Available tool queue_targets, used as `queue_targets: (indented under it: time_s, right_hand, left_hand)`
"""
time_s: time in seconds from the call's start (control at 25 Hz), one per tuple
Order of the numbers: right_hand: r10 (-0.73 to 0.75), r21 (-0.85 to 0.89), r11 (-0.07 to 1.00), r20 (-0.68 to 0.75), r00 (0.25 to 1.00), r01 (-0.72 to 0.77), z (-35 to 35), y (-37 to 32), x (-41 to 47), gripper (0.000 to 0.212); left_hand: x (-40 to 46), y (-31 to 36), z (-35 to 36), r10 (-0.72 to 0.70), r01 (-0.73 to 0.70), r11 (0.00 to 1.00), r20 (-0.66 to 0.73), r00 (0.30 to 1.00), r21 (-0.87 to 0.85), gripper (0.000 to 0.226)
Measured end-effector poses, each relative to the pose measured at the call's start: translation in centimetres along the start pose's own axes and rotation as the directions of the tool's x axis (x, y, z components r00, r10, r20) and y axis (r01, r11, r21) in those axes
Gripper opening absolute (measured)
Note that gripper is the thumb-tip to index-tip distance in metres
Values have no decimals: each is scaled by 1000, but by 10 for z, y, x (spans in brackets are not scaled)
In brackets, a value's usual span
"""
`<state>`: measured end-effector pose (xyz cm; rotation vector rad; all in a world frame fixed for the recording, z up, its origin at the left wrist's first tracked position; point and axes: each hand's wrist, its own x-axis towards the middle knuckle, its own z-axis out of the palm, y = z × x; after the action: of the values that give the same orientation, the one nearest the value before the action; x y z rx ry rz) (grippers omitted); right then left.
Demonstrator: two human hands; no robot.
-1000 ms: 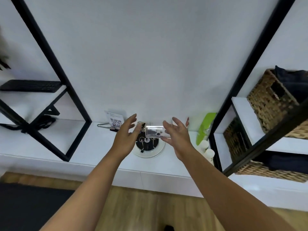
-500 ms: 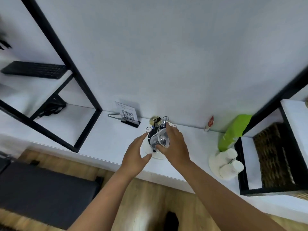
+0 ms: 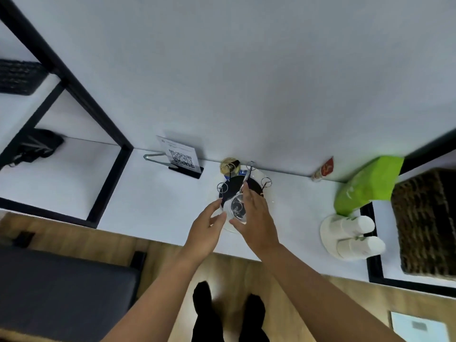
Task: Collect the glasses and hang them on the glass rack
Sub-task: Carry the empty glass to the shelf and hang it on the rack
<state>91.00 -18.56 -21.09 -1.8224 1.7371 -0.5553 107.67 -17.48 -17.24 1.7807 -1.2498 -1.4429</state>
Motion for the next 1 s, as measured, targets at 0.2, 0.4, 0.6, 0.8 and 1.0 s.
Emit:
queue_targets:
  time_s: [0.2, 0.4, 0.6, 0.8, 1.0]
  right_hand:
    - [43, -18, 999, -30, 999, -43, 29, 7, 14, 111]
    - [55, -12, 998, -73, 996, -56, 45, 13, 21, 109]
    - [26, -47, 998, -125, 992, -32, 56, 17, 23, 116]
    - [-16, -100, 995, -124, 992, 4, 62, 30, 31, 115]
    - [-36, -87, 996, -100, 994, 27, 55, 43, 30, 117]
  left_hand:
    - [39, -24, 4, -52, 52, 999, 94, 994, 3, 36]
    - [61, -44, 11, -77, 78, 997, 112, 991, -5, 32]
    - [70, -52, 17, -89, 88, 996, 126, 988, 8, 31]
    - [81, -55, 17, -67, 68, 998, 124, 990, -2, 34]
    - [77, -59, 28, -84, 85, 996, 144, 986, 0, 33]
